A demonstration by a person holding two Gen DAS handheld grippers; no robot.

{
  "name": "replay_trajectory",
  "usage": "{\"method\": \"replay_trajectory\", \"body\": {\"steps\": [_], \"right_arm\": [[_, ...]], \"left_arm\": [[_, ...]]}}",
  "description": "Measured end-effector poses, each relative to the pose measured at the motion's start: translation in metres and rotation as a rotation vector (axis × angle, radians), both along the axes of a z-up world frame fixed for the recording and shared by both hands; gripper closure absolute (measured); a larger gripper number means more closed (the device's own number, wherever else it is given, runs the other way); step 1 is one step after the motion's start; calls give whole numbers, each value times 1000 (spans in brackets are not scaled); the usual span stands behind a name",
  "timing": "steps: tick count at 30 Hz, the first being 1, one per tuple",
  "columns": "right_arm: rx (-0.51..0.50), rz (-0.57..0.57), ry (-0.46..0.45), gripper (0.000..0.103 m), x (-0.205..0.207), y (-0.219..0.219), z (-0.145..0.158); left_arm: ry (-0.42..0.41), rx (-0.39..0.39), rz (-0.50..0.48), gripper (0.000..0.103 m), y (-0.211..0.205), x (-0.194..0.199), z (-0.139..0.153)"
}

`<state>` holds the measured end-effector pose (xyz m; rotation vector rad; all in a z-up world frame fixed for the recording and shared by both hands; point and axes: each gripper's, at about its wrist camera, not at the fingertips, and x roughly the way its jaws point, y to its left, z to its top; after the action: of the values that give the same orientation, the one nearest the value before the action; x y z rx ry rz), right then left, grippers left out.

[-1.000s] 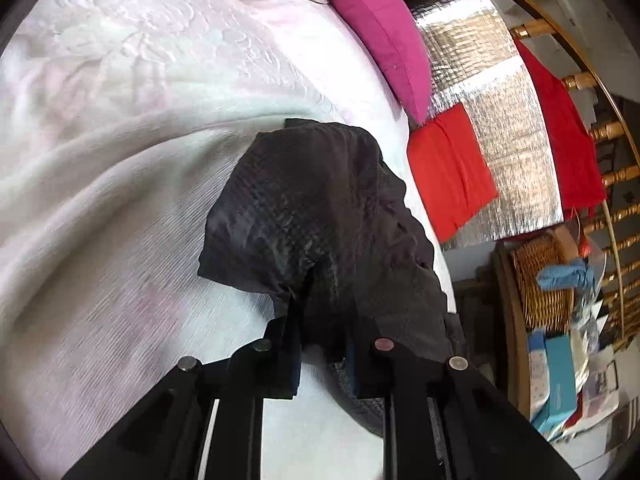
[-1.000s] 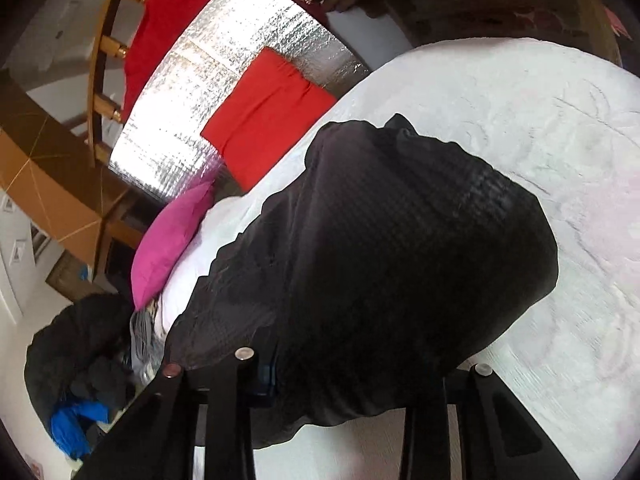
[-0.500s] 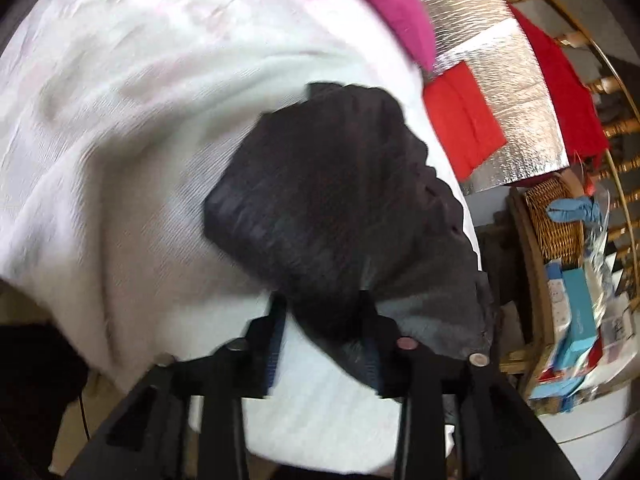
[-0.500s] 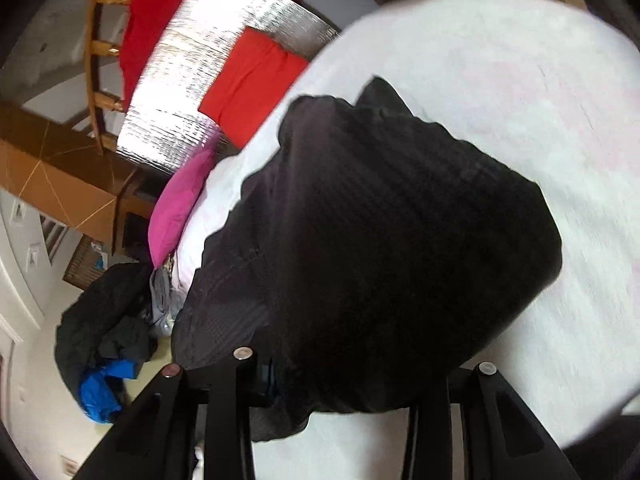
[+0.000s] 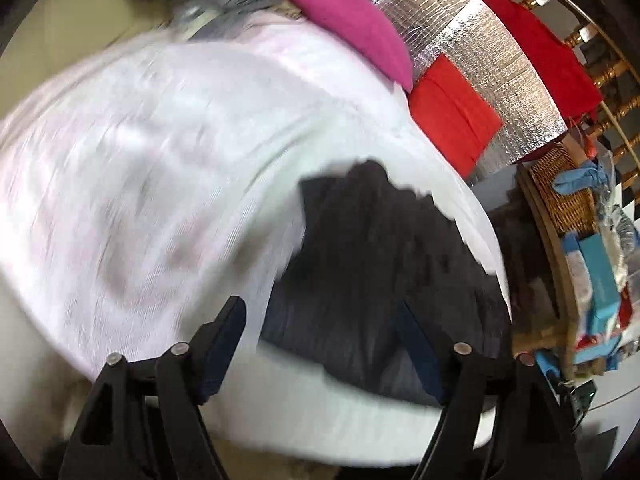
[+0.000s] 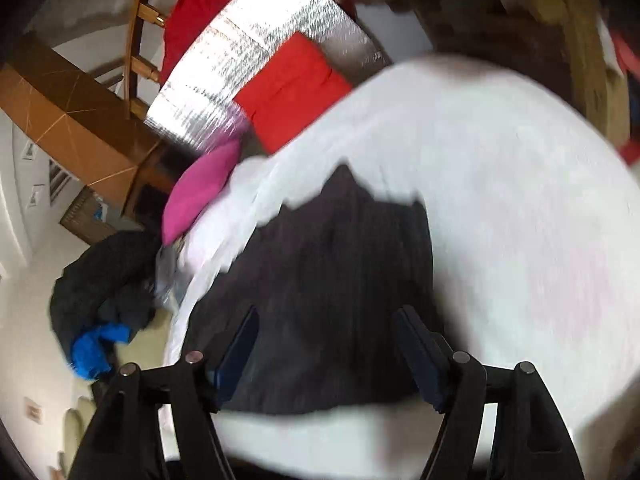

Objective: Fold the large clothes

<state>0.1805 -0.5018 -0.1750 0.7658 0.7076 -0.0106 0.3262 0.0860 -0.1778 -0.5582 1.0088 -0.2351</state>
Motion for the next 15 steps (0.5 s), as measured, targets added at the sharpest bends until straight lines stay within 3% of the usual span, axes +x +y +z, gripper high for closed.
{"method": "replay_trajectory", "body": {"steps": [4,7,10,12,14,15], "right_arm": [[-31,-51,40,29,78,-24,-12],[-42,-84,99,29,128,-39,-34],[15,-57,136,29,155,-51,-54],[63,-18,154,29,169,-52,-63],[69,28,163,29,181,-46,-66],[58,39,164,31,185,-40,-66]], "left_arm": [[58,-15,4,24,-12,70,-18],[160,-79,5,24,-17,113,-45],[154,-126,-8,25,-17,127,-54],[136,-113,-33,27,-23,139,-55],[118,-89,-51,39,-29,135,-53],[122,-67,-70,52,-33,138,-54]]}}
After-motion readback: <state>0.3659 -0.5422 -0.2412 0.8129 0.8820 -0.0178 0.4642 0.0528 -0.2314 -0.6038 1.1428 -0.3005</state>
